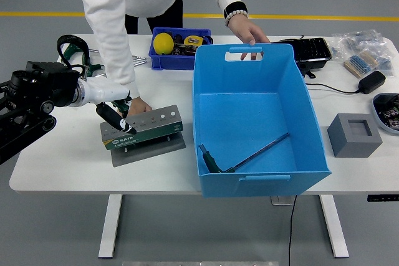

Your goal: Lift tool from toolbox,place it in box,lift tool from toolbox,place it in box

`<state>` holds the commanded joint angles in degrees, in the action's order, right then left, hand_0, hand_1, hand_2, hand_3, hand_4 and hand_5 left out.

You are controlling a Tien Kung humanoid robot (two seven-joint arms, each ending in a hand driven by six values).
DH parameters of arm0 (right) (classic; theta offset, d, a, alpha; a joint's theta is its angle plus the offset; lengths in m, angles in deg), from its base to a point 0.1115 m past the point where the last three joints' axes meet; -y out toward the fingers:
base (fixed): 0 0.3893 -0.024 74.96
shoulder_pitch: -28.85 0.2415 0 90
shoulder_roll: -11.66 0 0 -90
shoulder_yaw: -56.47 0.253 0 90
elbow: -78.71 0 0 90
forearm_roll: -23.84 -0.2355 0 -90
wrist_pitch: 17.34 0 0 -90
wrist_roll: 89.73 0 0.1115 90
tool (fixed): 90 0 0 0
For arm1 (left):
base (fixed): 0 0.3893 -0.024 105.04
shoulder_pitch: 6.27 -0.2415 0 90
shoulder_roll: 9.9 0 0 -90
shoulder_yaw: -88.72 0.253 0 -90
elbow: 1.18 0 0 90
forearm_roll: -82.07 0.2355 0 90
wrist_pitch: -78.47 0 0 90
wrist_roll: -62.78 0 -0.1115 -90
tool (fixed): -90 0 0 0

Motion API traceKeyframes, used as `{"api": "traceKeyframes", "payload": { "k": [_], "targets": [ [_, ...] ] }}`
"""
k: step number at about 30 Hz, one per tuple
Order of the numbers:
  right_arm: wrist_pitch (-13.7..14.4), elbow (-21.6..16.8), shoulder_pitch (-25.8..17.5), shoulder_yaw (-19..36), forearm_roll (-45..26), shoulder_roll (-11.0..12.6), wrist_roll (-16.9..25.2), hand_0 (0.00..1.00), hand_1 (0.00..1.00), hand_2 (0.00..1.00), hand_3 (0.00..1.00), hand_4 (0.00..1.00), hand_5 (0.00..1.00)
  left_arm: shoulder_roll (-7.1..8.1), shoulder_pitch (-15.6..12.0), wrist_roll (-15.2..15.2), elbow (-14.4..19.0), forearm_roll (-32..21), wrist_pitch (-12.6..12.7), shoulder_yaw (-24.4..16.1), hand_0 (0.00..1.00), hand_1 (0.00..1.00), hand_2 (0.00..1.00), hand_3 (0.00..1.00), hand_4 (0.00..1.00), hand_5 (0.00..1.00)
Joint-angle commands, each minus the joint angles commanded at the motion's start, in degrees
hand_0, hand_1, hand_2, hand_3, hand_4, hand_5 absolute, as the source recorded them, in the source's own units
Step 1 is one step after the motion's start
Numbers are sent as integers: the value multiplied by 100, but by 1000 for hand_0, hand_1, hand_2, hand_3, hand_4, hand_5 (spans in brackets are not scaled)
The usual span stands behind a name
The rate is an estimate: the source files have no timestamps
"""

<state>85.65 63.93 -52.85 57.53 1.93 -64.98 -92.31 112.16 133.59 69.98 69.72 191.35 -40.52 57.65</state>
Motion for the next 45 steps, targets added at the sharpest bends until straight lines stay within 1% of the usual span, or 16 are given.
{"api": "traceKeyframes", "payload": {
  "k": [1,2,7,8,13,19,20,25,26,31,32,37,38,43,44,45],
  "targets": [
    [0,0,-1,-1,-5,-1,1,764,731,791,589,812,727,4,0,-3,-5,10,-2,-4,651,605,594,467,926,769],
    [1,0,-1,-3,-10,-1,1,763,731,791,589,812,726,8,1,-4,-8,10,-4,-5,645,588,519,456,926,769],
    [0,-1,2,-15,-14,1,0,763,731,791,589,812,726,4,13,2,9,11,-19,-14,645,588,519,456,926,769],
    [0,-1,4,-14,-10,2,0,763,731,791,588,811,726,2,18,3,13,-1,-24,-11,624,524,423,391,929,780],
    [-1,-3,8,-4,-7,5,0,763,731,791,588,811,726,3,26,15,20,-53,-46,-1,624,524,423,391,929,780],
    [0,-3,10,1,-2,8,-1,763,731,791,588,811,727,9,27,37,23,-114,-82,15,597,481,371,335,930,782],
    [0,-3,10,1,-2,8,-1,763,731,790,588,811,726,10,28,40,22,-122,-87,19,514,393,305,296,933,791],
    [1,-3,11,4,0,10,1,763,731,790,588,811,726,11,28,60,17,-182,-98,28,514,393,305,296,933,791],
    [2,-4,11,5,0,11,1,763,731,790,587,811,726,11,27,50,16,-185,-88,26,365,245,203,239,935,787],
    [5,-2,11,-2,-1,14,1,763,731,790,587,811,726,13,31,-9,21,-175,-13,9,365,245,203,239,935,787],
    [6,-2,12,-3,-1,16,1,763,731,790,587,811,727,13,32,9,24,-176,-14,6,287,137,126,174,959,749],
    [9,-1,6,2,-12,10,3,763,731,790,587,811,727,18,13,-14,21,-173,31,-3,287,137,126,174,959,749],
    [10,-1,5,2,-15,8,3,763,731,790,587,811,727,20,6,-54,10,-166,69,-3,191,47,70,115,998,596],
    [13,3,-3,-16,-33,-3,3,763,731,790,587,811,727,25,-36,-379,-76,-70,399,-5,191,47,70,115,998,596],
    [13,3,-5,-18,-36,-3,3,763,730,790,588,812,727,28,-47,-463,-89,-43,493,-7,137,2,28,92,998,499],
    [13,3,-9,-21,-39,-5,3,763,730,790,588,812,727,32,-59,-562,-96,-13,596,-11,137,2,28,92,998,499]
  ]
}}
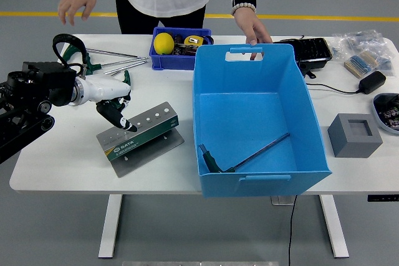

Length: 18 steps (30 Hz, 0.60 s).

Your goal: Lift tool from toolbox,place it in box,lift tool from toolbox,place it in box

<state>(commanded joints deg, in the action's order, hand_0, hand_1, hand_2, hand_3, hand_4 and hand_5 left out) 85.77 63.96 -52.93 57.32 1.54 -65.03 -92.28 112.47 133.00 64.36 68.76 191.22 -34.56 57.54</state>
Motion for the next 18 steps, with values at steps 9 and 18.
{"api": "traceKeyframes", "payload": {
  "k": [9,18],
  "targets": [
    [0,0,-15,-9,1,-6,3,763,730,790,588,812,727,12,-78,-398,29,-235,696,-89,96,2,6,73,897,306],
    [-4,-2,-8,17,9,2,7,763,730,790,588,811,729,46,-115,-520,322,-722,690,-447,71,2,2,64,701,527]
  ]
}}
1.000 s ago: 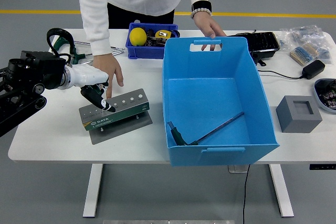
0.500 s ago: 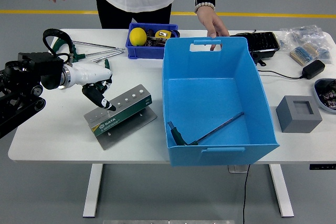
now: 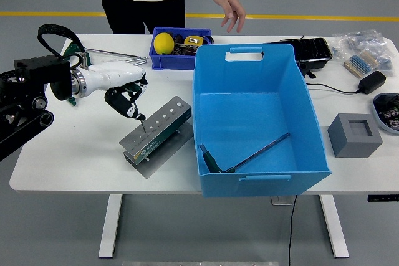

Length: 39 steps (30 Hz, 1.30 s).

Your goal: Lift tool from toolbox,place it in box,lift tool from toolbox,place it in box

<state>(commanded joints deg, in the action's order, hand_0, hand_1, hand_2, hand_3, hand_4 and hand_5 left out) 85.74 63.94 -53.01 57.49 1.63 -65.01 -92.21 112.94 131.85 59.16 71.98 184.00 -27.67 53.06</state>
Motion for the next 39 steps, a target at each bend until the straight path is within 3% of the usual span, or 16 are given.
{"api": "traceKeyframes", "payload": {
  "k": [4,5,15,22,26,31,35,39],
  "targets": [
    [-1,0,12,3,10,4,-2,763,730,790,588,811,729,17,0,5,147,-84,9,-195,71,2,2,64,701,527],
    [-1,0,13,3,10,4,-1,763,728,790,587,812,729,22,0,5,172,-91,5,-231,69,2,2,66,675,617],
    [-4,0,24,6,22,11,-1,762,729,790,587,811,729,58,48,-93,346,-144,-51,-601,68,2,2,70,670,647],
    [-4,1,22,1,26,10,-4,762,729,790,587,812,729,-51,44,-119,525,-119,175,-986,61,2,2,71,665,661],
    [-5,1,20,3,29,7,-5,762,730,790,587,812,729,-254,-6,-158,635,-9,521,-1258,59,2,2,72,661,672],
    [-2,1,21,-13,31,-2,-8,762,729,790,587,812,729,-666,-93,-205,958,270,1028,-1428,59,2,2,71,662,679],
    [5,-3,38,-44,36,-4,-13,762,729,790,587,812,729,-1012,37,-227,993,327,1337,-1037,59,2,2,71,662,679],
    [31,-18,98,12,204,9,-61,762,729,790,588,812,729,-1451,245,-262,646,349,1491,-356,61,2,2,72,668,678]
  ]
}}
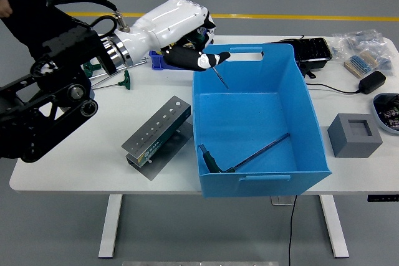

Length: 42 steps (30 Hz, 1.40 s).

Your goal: Lift tool from toolbox,place it in box,lift tool from toolbox,place it in box

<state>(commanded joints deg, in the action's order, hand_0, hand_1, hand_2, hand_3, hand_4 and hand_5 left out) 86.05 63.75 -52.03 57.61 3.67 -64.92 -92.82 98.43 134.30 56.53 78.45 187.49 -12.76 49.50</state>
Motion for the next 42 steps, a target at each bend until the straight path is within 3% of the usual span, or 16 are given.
{"api": "traceKeyframes", "payload": {
  "k": [2,3,8,9,14,15,20,21,22,26,27,30,35,38,39,42],
  "targets": [
    [9,-5,24,23,33,2,-6,762,729,790,588,812,729,-193,62,-43,-177,-17,47,270,61,2,2,72,668,678],
    [12,-7,35,34,52,4,-9,762,729,790,588,812,729,-292,92,-46,-278,-34,24,390,155,15,88,191,756,622],
    [60,1,140,247,362,7,-113,762,729,790,588,812,729,-738,200,-134,-892,-274,-71,775,155,15,88,191,756,622],
    [81,14,167,352,498,-3,-170,762,729,790,586,812,729,-805,213,-155,-1007,-339,-75,812,183,90,177,400,873,641],
    [115,20,215,587,876,-5,-285,762,729,790,586,812,729,-1122,275,-107,-1681,-855,-299,852,183,90,177,400,873,641],
    [115,19,209,593,889,-6,-289,763,729,790,586,812,729,-1163,284,-95,-1794,-988,-355,855,302,371,487,623,940,687],
    [124,15,175,670,1034,-8,-340,763,729,790,586,812,729,-1367,338,170,-2382,-1536,-946,799,302,371,487,623,940,687],
    [125,14,171,682,1057,-9,-348,763,729,790,587,812,728,-1388,338,185,-2447,-1567,-1021,779,529,666,818,776,998,732],
    [126,13,164,692,1071,-9,-355,763,729,790,587,812,728,-1400,331,201,-2485,-1618,-1074,757,529,666,818,776,998,732],
    [128,10,138,712,1093,-12,-366,763,729,790,587,812,728,-1407,262,224,-2474,-1887,-1187,614,529,666,818,776,998,732],
    [128,9,136,714,1098,-12,-368,763,729,790,588,812,727,-1408,238,210,-2445,-1913,-1183,542,832,902,998,897,998,767],
    [128,12,127,709,1083,-16,-361,763,729,790,588,812,727,-1400,119,103,-2270,-2021,-1006,195,832,902,998,897,998,767],
    [113,19,121,636,955,-19,-305,763,730,790,587,812,727,-1320,-262,-217,-1764,-2585,-335,-683,852,911,998,890,998,775],
    [94,25,116,525,764,-23,-230,763,730,790,587,812,727,-1269,-662,-205,-1326,-3250,-42,-1392,852,911,998,890,998,775],
    [86,26,115,483,697,-23,-203,763,730,789,584,812,728,-1244,-802,-166,-1182,-3470,5,-1604,811,843,970,837,988,790],
    [71,30,106,394,540,-24,-132,763,730,789,584,812,728,-1101,-1234,-55,-747,-4150,67,-2205,811,843,970,837,988,790]
  ]
}}
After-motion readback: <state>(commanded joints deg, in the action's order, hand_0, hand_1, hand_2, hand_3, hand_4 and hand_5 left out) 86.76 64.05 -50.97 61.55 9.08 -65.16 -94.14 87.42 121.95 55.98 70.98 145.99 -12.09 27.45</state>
